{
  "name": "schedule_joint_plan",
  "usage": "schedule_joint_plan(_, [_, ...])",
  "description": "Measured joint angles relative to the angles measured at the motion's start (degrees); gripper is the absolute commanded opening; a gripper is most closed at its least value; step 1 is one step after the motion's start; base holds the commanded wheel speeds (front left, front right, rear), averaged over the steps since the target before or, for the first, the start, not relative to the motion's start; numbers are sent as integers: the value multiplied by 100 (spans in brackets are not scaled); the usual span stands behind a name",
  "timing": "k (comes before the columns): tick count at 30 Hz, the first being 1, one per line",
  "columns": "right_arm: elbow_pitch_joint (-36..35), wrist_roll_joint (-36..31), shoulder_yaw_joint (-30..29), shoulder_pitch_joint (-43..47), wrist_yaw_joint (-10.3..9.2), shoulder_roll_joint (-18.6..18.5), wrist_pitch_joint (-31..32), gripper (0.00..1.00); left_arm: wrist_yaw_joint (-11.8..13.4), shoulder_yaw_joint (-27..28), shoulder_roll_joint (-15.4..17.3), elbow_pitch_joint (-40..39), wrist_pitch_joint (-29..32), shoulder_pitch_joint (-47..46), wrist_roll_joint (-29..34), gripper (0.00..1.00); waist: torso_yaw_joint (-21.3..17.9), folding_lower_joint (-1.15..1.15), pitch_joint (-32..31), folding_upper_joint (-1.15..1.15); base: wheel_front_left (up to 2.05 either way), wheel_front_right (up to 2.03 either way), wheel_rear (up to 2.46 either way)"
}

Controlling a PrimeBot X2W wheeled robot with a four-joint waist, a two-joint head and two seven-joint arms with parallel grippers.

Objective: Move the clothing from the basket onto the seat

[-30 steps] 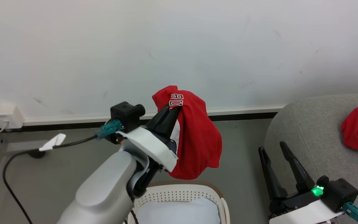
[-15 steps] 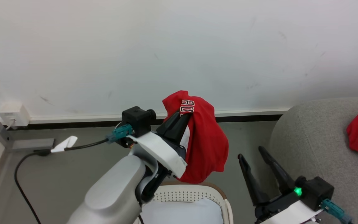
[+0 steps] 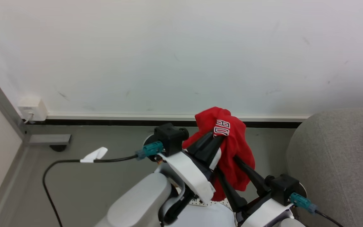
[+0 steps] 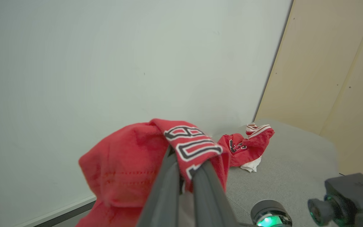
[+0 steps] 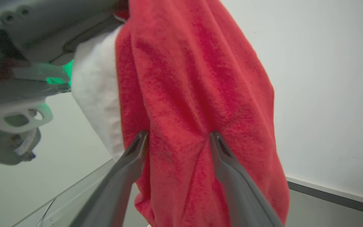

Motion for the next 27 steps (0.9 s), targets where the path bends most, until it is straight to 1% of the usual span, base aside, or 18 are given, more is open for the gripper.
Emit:
schedule_joint_plan(7, [581, -422, -198, -269, 0, 44, 0, 100, -24, -394, -102, -368, 199, 251, -9, 0, 281, 0, -63, 0, 0, 0, 0])
schedule_joint_plan(12, [815, -612, -394, -341, 0, 31, 0, 100, -30, -552, -144, -532, 294, 364, -76, 0, 472, 0, -105, 0, 0, 0, 0])
schedule_joint_plan(13, [854, -622, -425, -341, 0, 27, 0, 80, -30, -564, -146, -556, 310, 378, -90, 0, 503, 0, -112, 0, 0, 0, 0])
schedule_joint_plan(14, [878, -626, -447, -343, 0, 26, 0, 32, -30, -568, -147, -570, 326, 385, -104, 0, 530, 1, -118, 0, 0, 0, 0])
schedule_joint_plan(15, [903, -627, -468, -346, 0, 23, 0, 0, -29, -565, -145, -579, 336, 388, -107, 0, 555, 0, -122, 0, 0, 0, 0])
schedule_joint_plan(20, [929, -625, -545, -364, 0, 18, 0, 0, 30, -512, -87, -591, 336, 398, -142, 0, 619, 0, -122, 0, 0, 0, 0])
schedule_joint_plan(27, [854, -617, -564, -365, 0, 24, 1, 0, 82, -409, -9, -521, 283, 397, -158, 0, 591, 0, -69, 0, 0, 0, 0])
